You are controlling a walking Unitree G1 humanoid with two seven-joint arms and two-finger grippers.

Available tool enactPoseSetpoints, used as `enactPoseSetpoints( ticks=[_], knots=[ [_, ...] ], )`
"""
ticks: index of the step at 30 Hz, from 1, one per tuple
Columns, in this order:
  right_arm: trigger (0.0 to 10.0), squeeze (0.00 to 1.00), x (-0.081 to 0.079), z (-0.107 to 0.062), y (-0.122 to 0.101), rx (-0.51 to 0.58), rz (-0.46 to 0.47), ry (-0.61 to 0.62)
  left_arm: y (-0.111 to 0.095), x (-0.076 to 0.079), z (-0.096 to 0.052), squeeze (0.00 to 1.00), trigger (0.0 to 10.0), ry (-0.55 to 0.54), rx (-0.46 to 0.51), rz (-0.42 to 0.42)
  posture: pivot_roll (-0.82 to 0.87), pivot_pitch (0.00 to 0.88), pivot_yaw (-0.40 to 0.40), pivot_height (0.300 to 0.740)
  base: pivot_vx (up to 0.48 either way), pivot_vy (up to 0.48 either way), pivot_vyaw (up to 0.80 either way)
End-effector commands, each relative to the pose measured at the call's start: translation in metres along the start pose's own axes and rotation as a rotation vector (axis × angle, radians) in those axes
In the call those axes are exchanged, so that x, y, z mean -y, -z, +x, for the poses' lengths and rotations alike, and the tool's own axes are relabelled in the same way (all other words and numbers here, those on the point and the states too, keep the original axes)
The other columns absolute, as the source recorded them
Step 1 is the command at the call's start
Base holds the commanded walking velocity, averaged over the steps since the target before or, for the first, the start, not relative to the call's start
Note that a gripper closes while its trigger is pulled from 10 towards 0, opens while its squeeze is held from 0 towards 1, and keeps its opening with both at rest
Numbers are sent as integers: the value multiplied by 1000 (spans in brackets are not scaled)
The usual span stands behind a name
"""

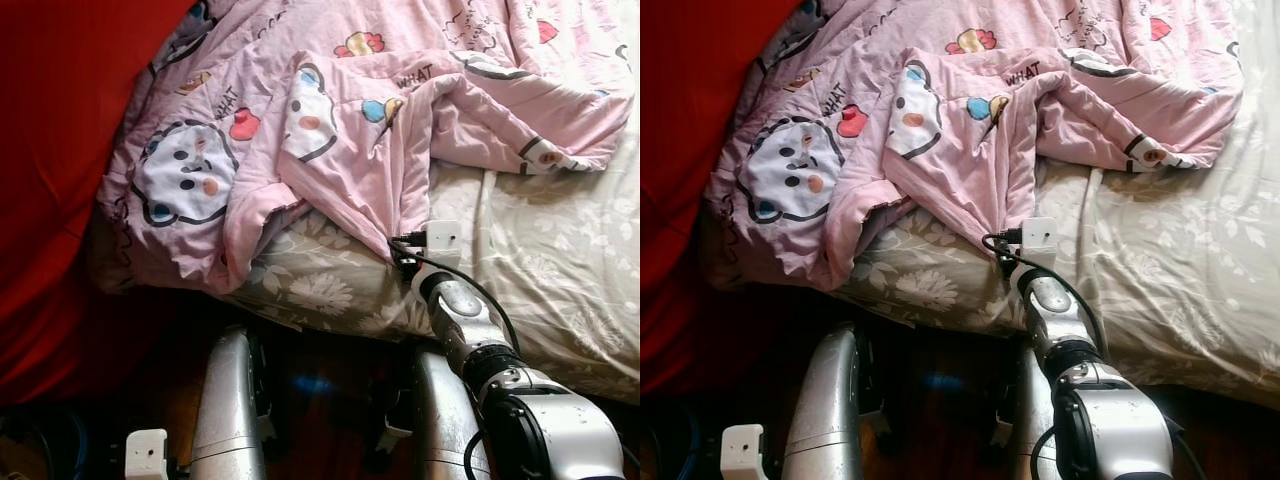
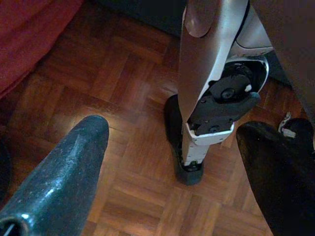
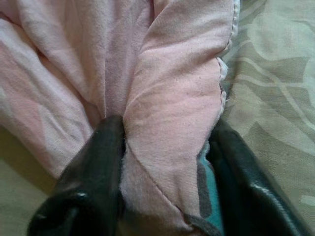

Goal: Clean up the room

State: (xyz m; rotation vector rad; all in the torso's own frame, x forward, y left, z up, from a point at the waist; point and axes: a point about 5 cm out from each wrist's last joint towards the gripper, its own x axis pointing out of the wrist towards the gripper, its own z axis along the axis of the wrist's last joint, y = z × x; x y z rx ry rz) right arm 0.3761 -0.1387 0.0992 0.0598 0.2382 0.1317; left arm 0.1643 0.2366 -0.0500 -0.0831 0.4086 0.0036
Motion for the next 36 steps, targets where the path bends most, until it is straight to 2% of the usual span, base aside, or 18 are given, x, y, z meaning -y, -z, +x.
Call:
enactPoseSetpoints(
  ticks=[1,15,24,28,33,36],
  knots=[
    [0,0,2,-8,29,-97,19,16,16,5,-8,0,10000,13,-82,-8,207,419,-11,543,0,0,0],
    [0,0,14,-7,15,-11,49,85,8,4,3,0,10000,1,-93,0,196,364,-8,543,0,0,0],
    [0,0,23,-6,-4,100,63,112,3,7,12,0,10000,0,-102,7,179,311,-16,543,0,0,0],
    [0,0,30,-6,-24,217,87,133,-1,9,19,0,10000,-4,-103,6,163,280,-22,543,0,0,0],
    [0,0,29,-9,-28,276,103,133,-3,9,21,0,10000,-8,-104,7,157,261,-28,543,0,0,0],
    [0,0,23,-13,-21,308,116,108,-4,10,22,0,10000,-13,-107,7,156,248,-32,543,0,0,0]
  ],
)
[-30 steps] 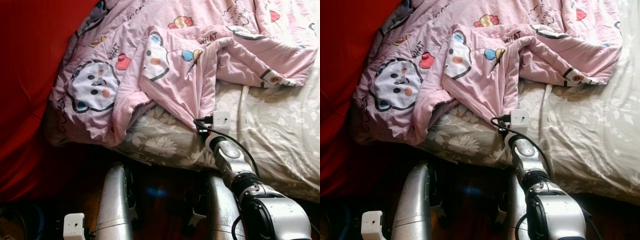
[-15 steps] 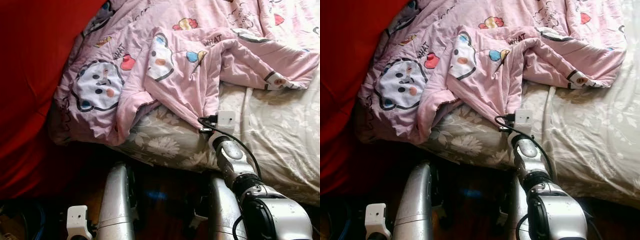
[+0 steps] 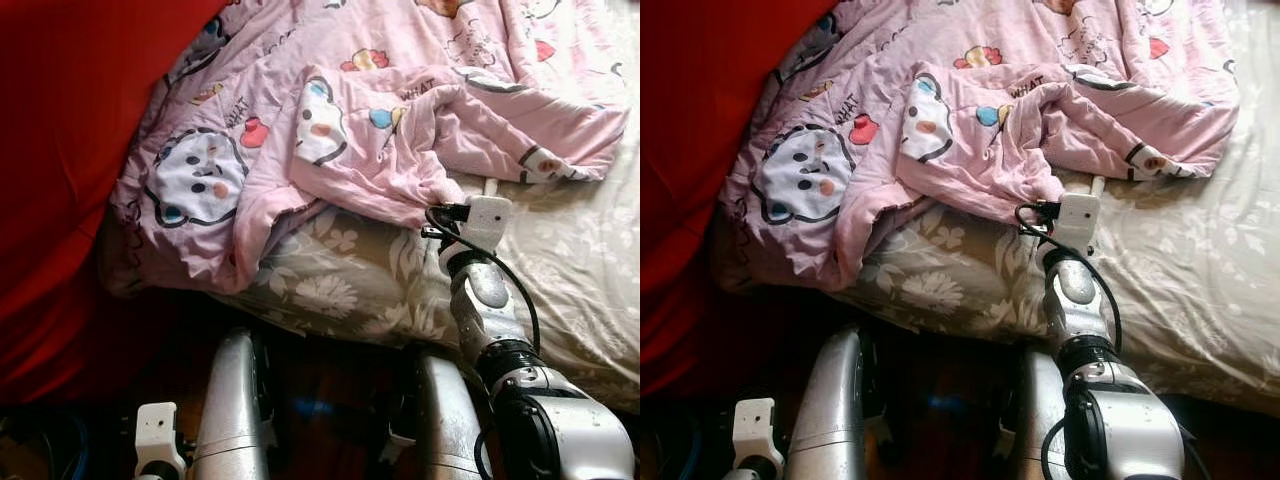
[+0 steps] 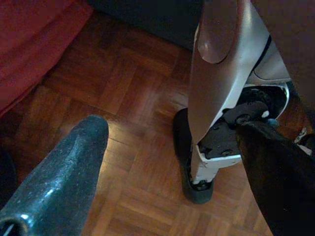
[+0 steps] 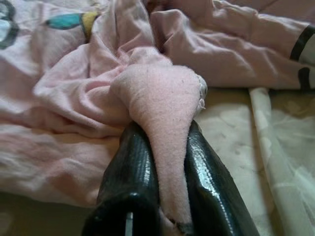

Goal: Clean up the room

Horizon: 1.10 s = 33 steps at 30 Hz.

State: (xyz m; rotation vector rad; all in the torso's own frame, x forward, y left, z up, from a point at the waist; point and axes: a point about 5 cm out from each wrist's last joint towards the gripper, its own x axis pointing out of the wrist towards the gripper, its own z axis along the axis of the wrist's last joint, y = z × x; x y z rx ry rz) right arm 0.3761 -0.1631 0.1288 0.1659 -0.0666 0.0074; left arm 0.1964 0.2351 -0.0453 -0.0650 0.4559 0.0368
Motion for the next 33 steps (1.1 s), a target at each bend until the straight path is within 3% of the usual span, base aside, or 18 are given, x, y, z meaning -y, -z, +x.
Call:
enactPoseSetpoints(
  ticks=[1,3,4,11,19,33],
  knots=[
    [0,0,3,-5,7,-7,15,8,13,7,-5,0,10000,25,-61,-2,156,248,-32,543,0,0,0],
    [0,0,1,-16,21,-30,21,-4,13,7,-4,0,10000,23,-64,-4,143,236,-30,543,0,0,0],
    [10000,0,-1,-24,31,-51,25,-11,13,7,-4,0,10000,24,-68,-2,138,230,-29,543,0,0,0],
    [10000,0,-4,-34,42,-64,42,-15,13,6,-4,0,10000,28,-79,2,132,214,-27,543,0,0,0],
    [10000,0,-7,-36,37,-19,68,-25,13,6,-4,0,10000,31,-83,6,128,203,-25,543,0,0,0],
    [10000,0,-7,-40,36,-19,62,-24,13,5,-3,0,10000,32,-88,13,135,228,-26,622,0,0,0]
  ],
)
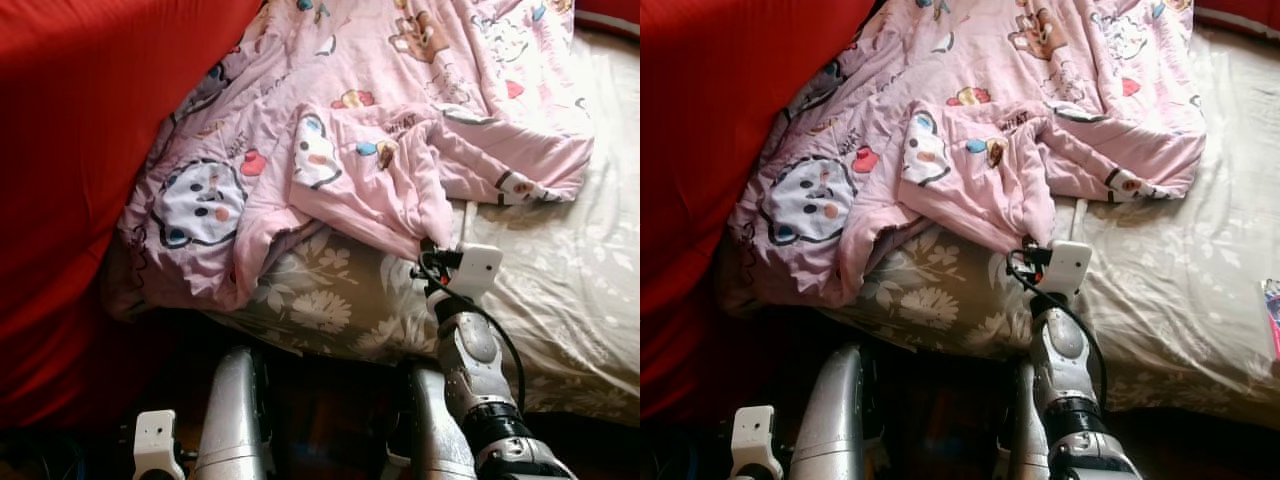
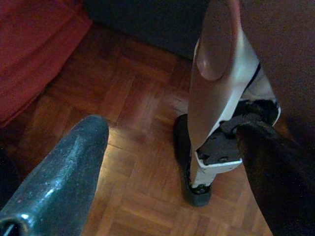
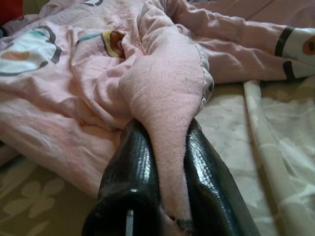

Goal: Clean up the room

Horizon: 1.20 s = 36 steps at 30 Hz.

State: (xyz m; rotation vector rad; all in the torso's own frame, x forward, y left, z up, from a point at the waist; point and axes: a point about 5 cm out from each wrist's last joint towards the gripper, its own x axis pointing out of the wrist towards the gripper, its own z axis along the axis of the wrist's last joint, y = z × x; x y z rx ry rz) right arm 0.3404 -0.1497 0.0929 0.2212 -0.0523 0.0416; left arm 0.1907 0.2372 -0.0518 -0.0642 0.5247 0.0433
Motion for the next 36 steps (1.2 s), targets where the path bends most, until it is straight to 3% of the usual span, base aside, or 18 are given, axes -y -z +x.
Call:
enactPoseSetpoints(
  ticks=[1,17,36],
  knots=[
    [10000,0,1,-2,0,-1,6,7,5,8,0,0,10000,40,-19,15,136,234,-28,632,0,0,0],
    [10000,0,-5,0,-5,17,0,-7,4,9,1,0,10000,37,-18,14,138,248,-35,737,0,0,0],
    [10000,0,-12,-3,-3,19,4,-24,4,10,1,0,10000,34,-23,9,141,254,-35,740,0,0,0]
  ],
)
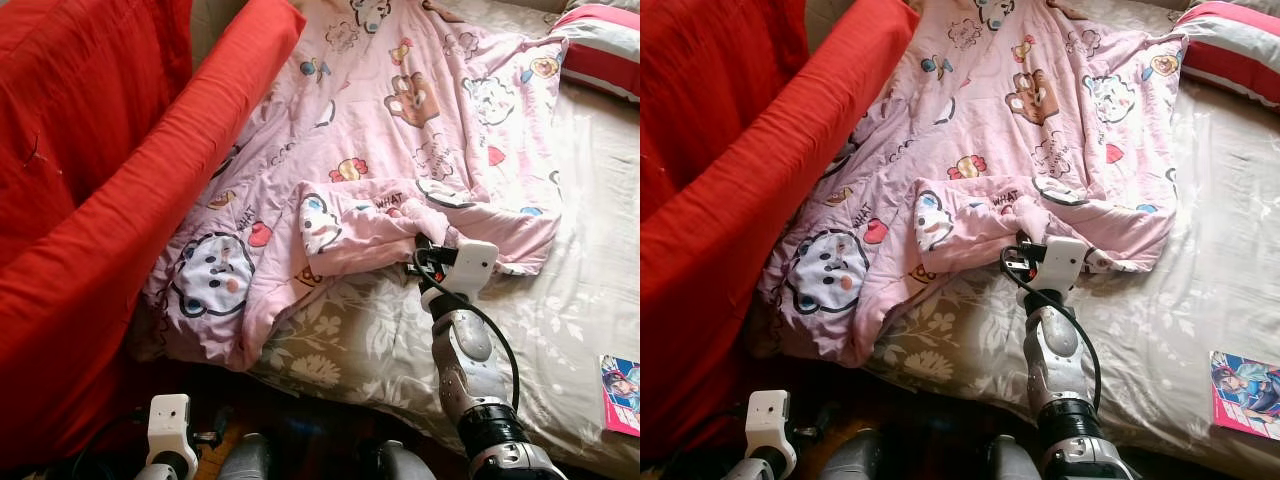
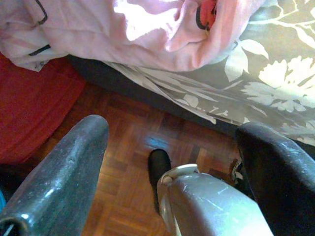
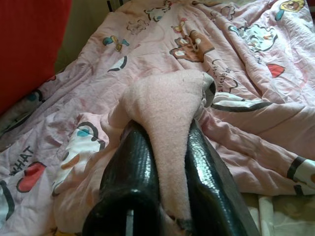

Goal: Clean up the room

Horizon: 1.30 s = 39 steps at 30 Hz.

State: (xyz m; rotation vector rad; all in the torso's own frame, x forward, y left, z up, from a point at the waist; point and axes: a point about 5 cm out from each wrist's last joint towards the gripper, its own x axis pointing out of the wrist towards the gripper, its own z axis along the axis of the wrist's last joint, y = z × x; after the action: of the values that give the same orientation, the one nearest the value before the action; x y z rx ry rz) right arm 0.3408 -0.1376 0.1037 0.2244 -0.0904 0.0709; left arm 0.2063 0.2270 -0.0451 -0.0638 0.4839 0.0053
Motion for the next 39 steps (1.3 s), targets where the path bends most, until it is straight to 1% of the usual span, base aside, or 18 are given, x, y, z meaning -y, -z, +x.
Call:
enactPoseSetpoints(
  ticks=[1,24,39],
  knots=[
    [10000,0,2,-5,5,-15,0,9,16,-1,-9,0,10000,-2,-61,-3,140,253,-35,740,0,0,0],
    [10000,0,6,-4,1,3,-5,31,14,-1,-9,0,10000,11,-46,-13,143,250,-31,740,0,0,0],
    [10000,0,7,-4,1,7,-6,40,14,-1,-9,0,10000,14,-45,-11,146,226,-25,740,0,0,0]
  ],
)
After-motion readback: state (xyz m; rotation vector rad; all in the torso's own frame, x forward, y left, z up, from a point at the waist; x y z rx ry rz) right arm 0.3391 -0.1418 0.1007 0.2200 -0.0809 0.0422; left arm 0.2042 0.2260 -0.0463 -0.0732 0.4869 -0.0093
